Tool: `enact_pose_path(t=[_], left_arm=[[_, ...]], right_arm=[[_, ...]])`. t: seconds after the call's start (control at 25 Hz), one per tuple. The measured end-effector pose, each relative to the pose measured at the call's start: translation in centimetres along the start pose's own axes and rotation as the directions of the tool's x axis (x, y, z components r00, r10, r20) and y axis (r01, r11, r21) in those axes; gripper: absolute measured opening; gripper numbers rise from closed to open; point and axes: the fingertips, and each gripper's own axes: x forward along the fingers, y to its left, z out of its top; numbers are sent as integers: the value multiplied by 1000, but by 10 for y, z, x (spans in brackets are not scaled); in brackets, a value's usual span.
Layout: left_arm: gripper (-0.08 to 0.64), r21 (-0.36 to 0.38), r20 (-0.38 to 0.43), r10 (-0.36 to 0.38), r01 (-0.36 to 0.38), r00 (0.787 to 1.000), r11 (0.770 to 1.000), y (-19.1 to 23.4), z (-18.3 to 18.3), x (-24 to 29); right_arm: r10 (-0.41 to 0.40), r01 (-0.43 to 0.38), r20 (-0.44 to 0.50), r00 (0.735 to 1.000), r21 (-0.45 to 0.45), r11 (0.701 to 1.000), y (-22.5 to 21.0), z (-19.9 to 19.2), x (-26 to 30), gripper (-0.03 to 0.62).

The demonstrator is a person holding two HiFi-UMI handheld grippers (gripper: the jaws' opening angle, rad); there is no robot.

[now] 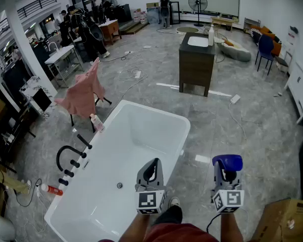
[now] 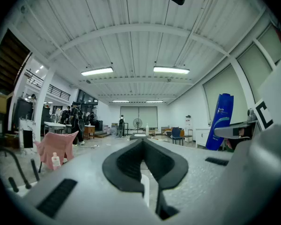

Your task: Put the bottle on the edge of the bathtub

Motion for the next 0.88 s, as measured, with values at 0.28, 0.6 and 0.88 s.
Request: enact_pose_path(t=[0.28,0.6,0.88], left_arm=[[5,26,33,-17,16,999,1000,42,17,131],[4,47,33,-12,10,999,999,60,16,212],[4,34,11,44,-45,999,998,62,1,278]], right_arm=[[5,-4,27,1000,-8,1000,-22,20,134,152],[34,-34,14,999,0,999,-43,13,219,153],[99,-99,17,995,9,995,-71,2,296,153]])
